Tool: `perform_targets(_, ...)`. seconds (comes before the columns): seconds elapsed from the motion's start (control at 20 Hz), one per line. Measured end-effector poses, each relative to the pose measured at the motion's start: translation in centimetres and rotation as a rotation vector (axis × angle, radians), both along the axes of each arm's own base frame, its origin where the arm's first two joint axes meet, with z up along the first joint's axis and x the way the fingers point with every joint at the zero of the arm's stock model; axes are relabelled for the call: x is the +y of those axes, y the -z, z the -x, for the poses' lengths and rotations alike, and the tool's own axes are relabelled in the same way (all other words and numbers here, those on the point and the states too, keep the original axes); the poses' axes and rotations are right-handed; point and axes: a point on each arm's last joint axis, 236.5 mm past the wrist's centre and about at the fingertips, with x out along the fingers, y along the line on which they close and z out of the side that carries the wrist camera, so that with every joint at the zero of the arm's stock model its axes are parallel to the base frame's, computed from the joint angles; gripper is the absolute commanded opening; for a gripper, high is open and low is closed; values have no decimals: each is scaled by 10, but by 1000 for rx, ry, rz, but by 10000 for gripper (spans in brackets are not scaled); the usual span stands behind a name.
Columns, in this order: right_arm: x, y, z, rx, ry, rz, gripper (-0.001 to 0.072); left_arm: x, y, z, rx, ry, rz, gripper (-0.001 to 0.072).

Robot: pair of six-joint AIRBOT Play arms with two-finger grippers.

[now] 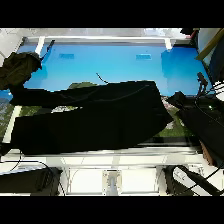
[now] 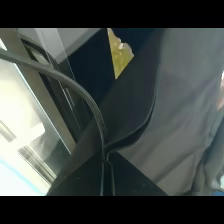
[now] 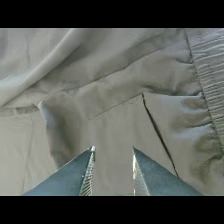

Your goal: Fold the clothes and pants, and hang the long-sleeved shirts on hangers.

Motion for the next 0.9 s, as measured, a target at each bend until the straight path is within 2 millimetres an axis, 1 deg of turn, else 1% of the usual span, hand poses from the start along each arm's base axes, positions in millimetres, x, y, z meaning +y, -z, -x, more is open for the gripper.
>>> perform_targets(0.05,-1,1,0,2,-1,4,271,-2,-1,0,-1,3,8,16)
perform_targets(0.1,-1,1,1,5,-3,8,271,-3,-1,0,-1,5,14,55)
perform_targets(0.15,-1,2,2,9,-7,10,271,-4,-2,0,-2,7,19,301)
perform_targets(0.2,-1,3,3,13,-10,10,271,-5,-2,1,-1,9,22,510)
perform_targets(0.25,0,3,4,16,-12,10,271,-6,-3,1,1,12,27,471)
perform_targets(0.35,0,4,6,21,-17,12,270,-8,-2,5,14,22,29,459)
perform_targets(0.4,0,4,6,23,-18,13,271,-8,-1,5,17,24,29,399)
perform_targets(0.45,0,4,7,25,-20,12,270,-8,-1,6,19,25,28,261)
perform_targets(0.5,0,4,7,27,-21,13,271,-7,-1,6,21,24,26,201)
perform_targets(0.6,0,4,8,28,-22,13,271,-7,0,6,25,17,25,202)
perform_targets(0.65,0,5,8,30,-24,13,271,-6,0,6,25,17,25,214)
perform_targets(0.7,0,5,8,30,-24,13,270,-6,0,6,25,17,25,286)
perform_targets(0.8,1,5,10,37,-30,11,270,-7,-4,6,25,20,34,395)
perform_targets(0.9,2,5,11,40,-33,10,271,-3,-10,5,27,13,40,402)
